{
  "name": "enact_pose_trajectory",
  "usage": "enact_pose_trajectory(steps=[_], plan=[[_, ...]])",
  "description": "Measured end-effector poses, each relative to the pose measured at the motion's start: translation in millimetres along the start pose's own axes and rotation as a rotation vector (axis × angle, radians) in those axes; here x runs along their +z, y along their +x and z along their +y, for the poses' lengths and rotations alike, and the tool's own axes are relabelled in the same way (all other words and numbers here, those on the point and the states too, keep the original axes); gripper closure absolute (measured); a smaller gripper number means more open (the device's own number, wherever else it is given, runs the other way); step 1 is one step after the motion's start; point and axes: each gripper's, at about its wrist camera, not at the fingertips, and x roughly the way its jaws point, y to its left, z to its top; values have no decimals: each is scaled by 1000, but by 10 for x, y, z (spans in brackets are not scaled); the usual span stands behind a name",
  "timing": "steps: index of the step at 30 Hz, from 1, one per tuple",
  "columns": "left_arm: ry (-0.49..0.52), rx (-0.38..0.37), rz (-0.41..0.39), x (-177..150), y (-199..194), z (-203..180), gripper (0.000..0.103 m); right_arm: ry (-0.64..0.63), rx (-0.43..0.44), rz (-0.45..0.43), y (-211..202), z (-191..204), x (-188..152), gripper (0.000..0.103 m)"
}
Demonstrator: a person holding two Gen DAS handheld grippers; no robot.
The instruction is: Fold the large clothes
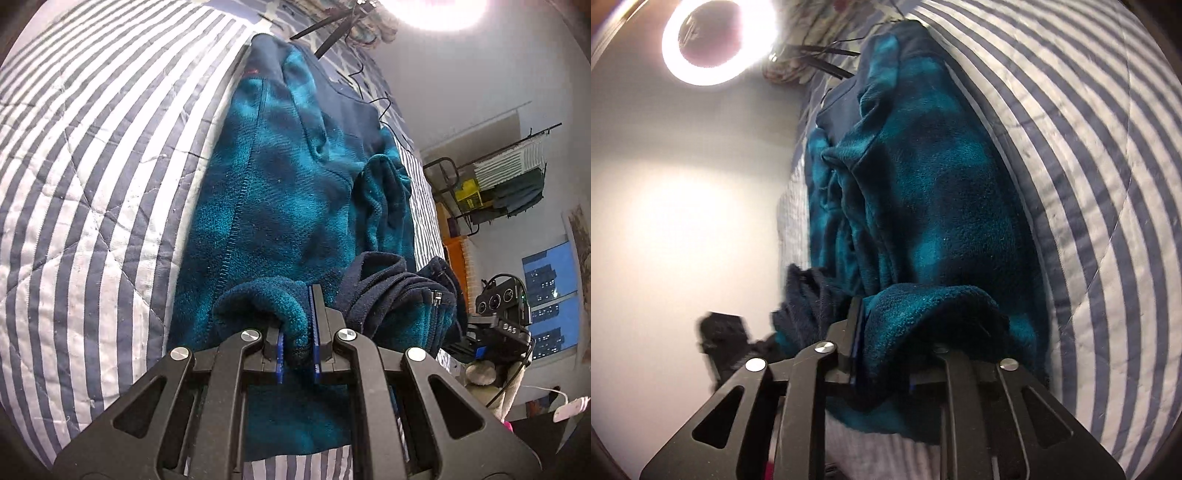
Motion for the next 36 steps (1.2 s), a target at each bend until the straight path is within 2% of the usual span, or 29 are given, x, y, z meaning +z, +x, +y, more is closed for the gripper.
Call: enact_pose_trajectory(steps=[3,6,12,14,15,17,20,25,28,30,32,33,36], plan=[[-16,-17,21,46,0,16,93,32,55,17,-100,-36,48,77],[-12,-43,16,90,-52,-7,91,35,81,25,-183,-50,91,75],[20,-35,10,103,-83,-78,91,144,186,33,-253,-237,113,70],[0,-36,20,111,-61,-49,91,164,218,39,-277,-272,96,63],[-12,-40,23,119,-57,-31,91,174,238,40,-280,-273,97,55],[-36,-46,29,135,-60,13,91,152,259,39,-346,-237,103,54],[-54,-48,47,174,-72,32,89,61,212,0,-536,-97,96,54],[-35,-84,52,247,-168,-55,87,-239,20,-84,-715,297,5,54],[1,-85,88,298,-147,-110,86,-373,-111,-178,-694,459,-76,54],[-16,-110,111,346,-123,-81,85,-437,-171,-227,-665,486,-110,54],[-46,-134,128,377,-98,-34,85,-474,-205,-202,-558,495,-105,54],[-60,-148,134,381,-90,-15,85,-494,-211,-176,-503,517,-120,61],[-150,-241,163,411,-87,97,81,-647,-210,-131,-389,715,-337,63]])
